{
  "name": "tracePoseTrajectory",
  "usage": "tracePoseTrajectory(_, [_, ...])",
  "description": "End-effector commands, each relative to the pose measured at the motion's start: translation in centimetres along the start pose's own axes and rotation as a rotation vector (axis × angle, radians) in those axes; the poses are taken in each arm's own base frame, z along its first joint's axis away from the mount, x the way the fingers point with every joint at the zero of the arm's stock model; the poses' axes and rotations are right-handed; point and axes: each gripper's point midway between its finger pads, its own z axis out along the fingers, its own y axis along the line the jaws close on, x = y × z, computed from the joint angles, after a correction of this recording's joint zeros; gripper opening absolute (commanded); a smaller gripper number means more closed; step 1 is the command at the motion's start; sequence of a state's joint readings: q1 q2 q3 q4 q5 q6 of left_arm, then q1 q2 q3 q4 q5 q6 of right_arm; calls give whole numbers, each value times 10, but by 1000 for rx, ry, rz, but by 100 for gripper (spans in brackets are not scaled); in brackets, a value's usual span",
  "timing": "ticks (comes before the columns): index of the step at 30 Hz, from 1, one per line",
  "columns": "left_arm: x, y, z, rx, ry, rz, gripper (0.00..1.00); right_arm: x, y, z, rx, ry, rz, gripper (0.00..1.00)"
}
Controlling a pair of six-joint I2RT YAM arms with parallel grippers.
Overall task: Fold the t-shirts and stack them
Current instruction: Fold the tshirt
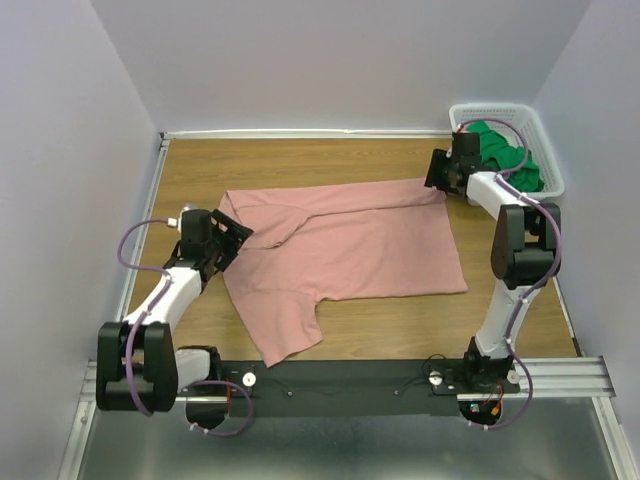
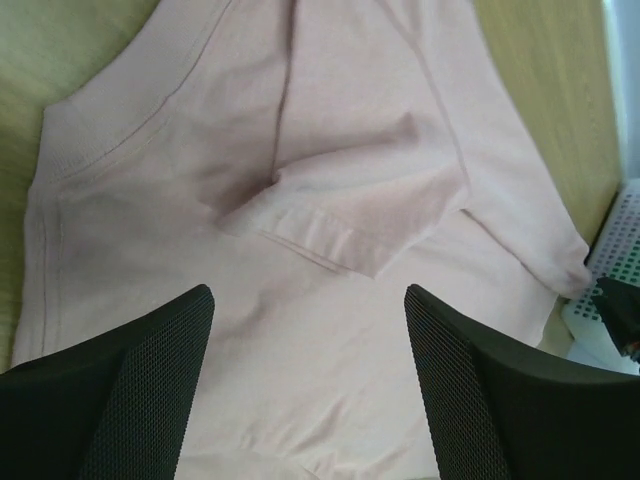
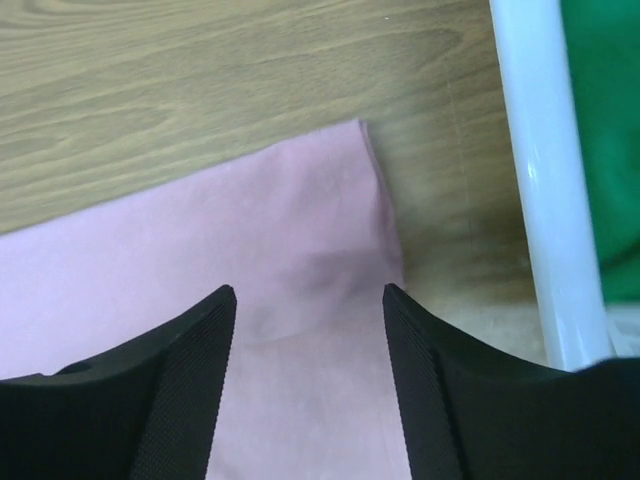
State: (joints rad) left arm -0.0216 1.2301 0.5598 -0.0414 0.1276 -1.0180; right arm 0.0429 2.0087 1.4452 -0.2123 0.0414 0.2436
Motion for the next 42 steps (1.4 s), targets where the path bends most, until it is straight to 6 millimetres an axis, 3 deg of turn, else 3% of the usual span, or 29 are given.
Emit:
tracePoseTrajectory(1, [-26, -6, -23, -12, -122, 75, 86, -18, 29, -47, -79, -52, -6, 71])
tracePoseTrajectory(5, [-65, -14, -34, -76, -268, 163, 86, -2, 68, -71, -215, -18, -4, 69])
tracePoseTrajectory(6, [-78, -24, -37, -74, -300, 201, 84, 3, 77, -75, -252, -3, -3, 68])
tracePoseTrajectory(7, [-80, -23, -28, -92, -289, 221, 81, 14, 98, -80, -321, 29, -3, 64])
tracePoseTrajectory(9, [-93, -38, -20, -85, -297, 258, 77, 27, 118, -84, -381, 66, -17, 61])
tracePoseTrajectory(10, [-91, -28, 0, -129, -259, 289, 73, 37, 132, -85, -408, 91, -18, 59])
tracePoseTrajectory(12, [-93, -29, 26, -154, -211, 328, 68, 54, 147, -79, -442, 137, -6, 50])
tracePoseTrajectory(13, [-97, -38, 25, -136, -217, 333, 66, 59, 151, -76, -453, 153, 3, 50])
tracePoseTrajectory(14, [-90, -27, 43, -169, -169, 331, 64, 69, 152, -72, -461, 180, 16, 48])
tracePoseTrajectory(15, [-87, -30, 49, -160, -144, 328, 61, 78, 155, -68, -478, 207, 39, 47])
tracePoseTrajectory(19, [-68, -3, 71, -208, -83, 293, 59, 107, 143, -61, -439, 259, 62, 47])
tracePoseTrajectory(23, [-52, 22, 73, -263, -48, 268, 57, 136, 127, -60, -382, 309, 72, 55])
tracePoseTrajectory(26, [-37, 53, 67, -337, -31, 250, 57, 168, 104, -62, -306, 361, 77, 58])
tracePoseTrajectory(27, [-34, 59, 64, -350, -26, 248, 56, 166, 103, -62, -300, 350, 77, 58])
tracePoseTrajectory(29, [-25, 75, 56, -383, -13, 247, 55, 185, 87, -68, -248, 378, 81, 59])
tracePoseTrajectory(31, [-21, 80, 49, -391, -11, 249, 55, 206, 77, -75, -223, 420, 85, 60])
tracePoseTrajectory(34, [-18, 87, 37, -404, -25, 247, 55, 223, 72, -92, -237, 465, 88, 62])
tracePoseTrajectory(37, [-24, 78, 30, -385, -49, 257, 60, 214, 72, -105, -250, 439, 73, 66])
tracePoseTrajectory(39, [-37, 59, 22, -341, -86, 289, 65, 189, 81, -114, -280, 377, 59, 67])
tracePoseTrajectory(42, [-49, 33, 4, -261, -126, 339, 75, 152, 115, -131, -388, 300, 34, 68])
